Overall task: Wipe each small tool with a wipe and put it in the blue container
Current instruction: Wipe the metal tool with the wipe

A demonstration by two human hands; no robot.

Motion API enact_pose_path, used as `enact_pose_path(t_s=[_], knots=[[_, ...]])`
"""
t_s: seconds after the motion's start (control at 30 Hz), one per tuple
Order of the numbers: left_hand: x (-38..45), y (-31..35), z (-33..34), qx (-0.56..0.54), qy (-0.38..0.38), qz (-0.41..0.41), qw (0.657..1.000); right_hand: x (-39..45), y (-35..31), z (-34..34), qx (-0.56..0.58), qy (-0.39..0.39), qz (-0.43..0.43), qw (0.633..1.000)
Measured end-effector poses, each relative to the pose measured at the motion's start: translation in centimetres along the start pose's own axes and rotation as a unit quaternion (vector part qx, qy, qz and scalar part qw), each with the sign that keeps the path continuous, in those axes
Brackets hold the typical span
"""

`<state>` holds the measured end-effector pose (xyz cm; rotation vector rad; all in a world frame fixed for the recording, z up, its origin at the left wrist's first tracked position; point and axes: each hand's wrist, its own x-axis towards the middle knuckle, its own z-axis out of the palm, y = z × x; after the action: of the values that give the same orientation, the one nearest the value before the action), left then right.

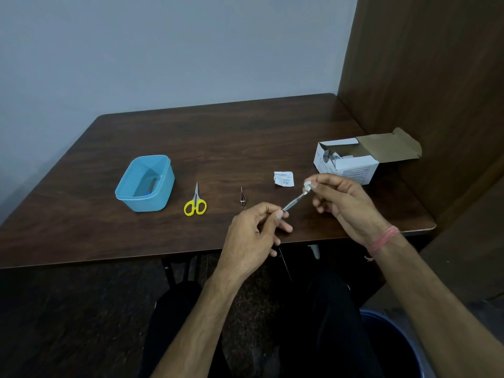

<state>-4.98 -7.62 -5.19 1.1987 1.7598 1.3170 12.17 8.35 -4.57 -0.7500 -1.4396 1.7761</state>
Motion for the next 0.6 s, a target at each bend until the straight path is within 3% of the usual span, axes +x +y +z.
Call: enact_pose_path(t_s=[0.07,0.17,0.37,0.6], knots=[[0.0,0.1,-0.1,-0.004,-0.002,0.002,1.000,0.1,0.1,0.1,0.010,0.021,-0.001,1.000],[-0.1,0.2,-0.1,-0.003,-0.002,0.006,1.000,0.2,0.7,0.3,-0.063,0.027,-0.032,0.997],[-0.1,0.2,0.2,0.009,0.015,0.009,1.000,0.0,1.0,1.2,-0.228,-0.071,-0.046,0.970],[-0.1,0.2,0.3,0.028,0.029,0.015,0.999,0.2,0.1,0.8,-0.224,-0.129,-0.003,0.966]])
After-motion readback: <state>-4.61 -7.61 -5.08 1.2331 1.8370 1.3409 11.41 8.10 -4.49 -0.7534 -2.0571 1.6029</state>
